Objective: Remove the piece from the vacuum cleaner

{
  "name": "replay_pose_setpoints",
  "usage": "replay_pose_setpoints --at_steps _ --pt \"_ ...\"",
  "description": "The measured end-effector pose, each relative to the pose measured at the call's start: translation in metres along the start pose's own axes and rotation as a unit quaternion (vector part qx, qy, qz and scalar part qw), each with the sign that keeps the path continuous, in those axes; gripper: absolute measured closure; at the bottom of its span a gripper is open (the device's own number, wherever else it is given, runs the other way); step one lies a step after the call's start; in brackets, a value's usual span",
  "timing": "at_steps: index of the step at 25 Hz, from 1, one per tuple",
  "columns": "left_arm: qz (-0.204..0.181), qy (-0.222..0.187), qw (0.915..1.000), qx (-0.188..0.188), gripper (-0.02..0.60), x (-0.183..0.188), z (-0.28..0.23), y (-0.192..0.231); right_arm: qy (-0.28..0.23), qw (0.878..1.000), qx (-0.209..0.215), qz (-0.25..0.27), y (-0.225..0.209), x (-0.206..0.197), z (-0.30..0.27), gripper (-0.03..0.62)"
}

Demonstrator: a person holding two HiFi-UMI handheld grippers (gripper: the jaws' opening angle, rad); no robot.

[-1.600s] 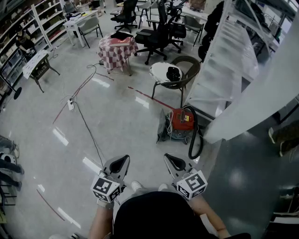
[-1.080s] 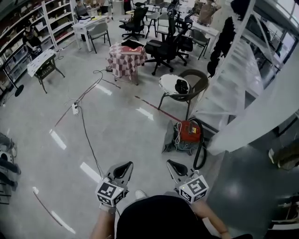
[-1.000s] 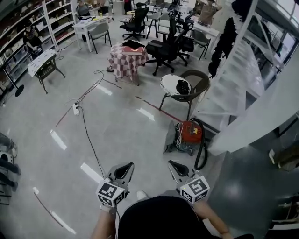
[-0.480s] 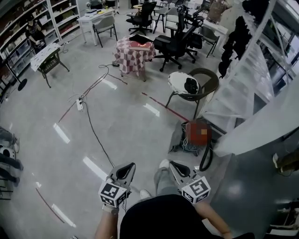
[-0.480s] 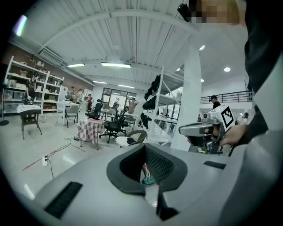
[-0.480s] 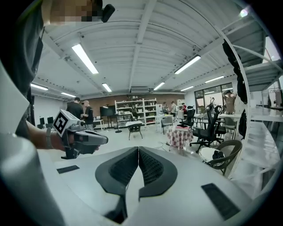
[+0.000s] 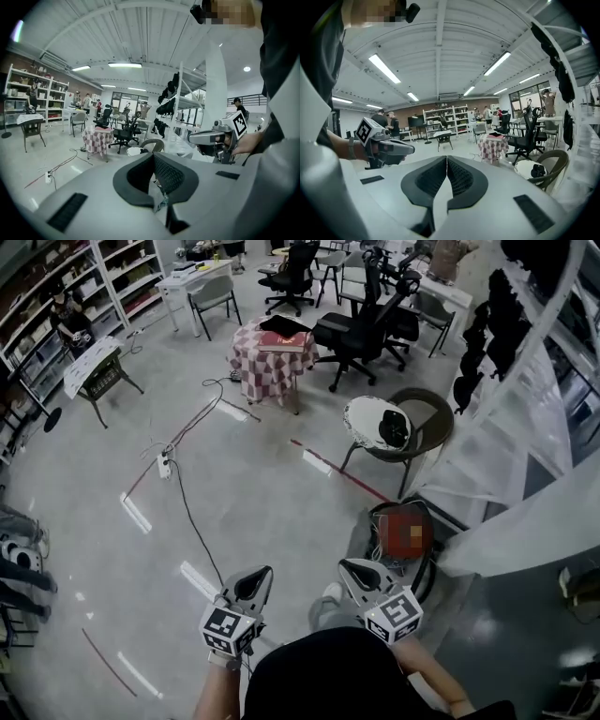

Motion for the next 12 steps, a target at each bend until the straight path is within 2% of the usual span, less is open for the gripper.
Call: replay_pose_setpoints --at_steps 7,12 --pt "-0.001 -0.006 0.9999 0.01 0.565 0.039 -0.093 0.004 -0.003 1.0 0.015 0.003 -0.097 -0.008 -0.026 0.565" --pt "-0.005 0.017 0.9998 -0.006 0.565 0.046 -0.14 0.002 -0.002 1.0 0.002 -0.015 -0.135 -0.019 -0.033 0.565"
Point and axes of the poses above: the fingertips, and each gripper's own axes: z backward along the fingers, y to its left, x out of its top, the point moved 9 cm from there along z, backward along the fingers, and after that the axes turned 15 degrees about z, right-handed, at the moved point
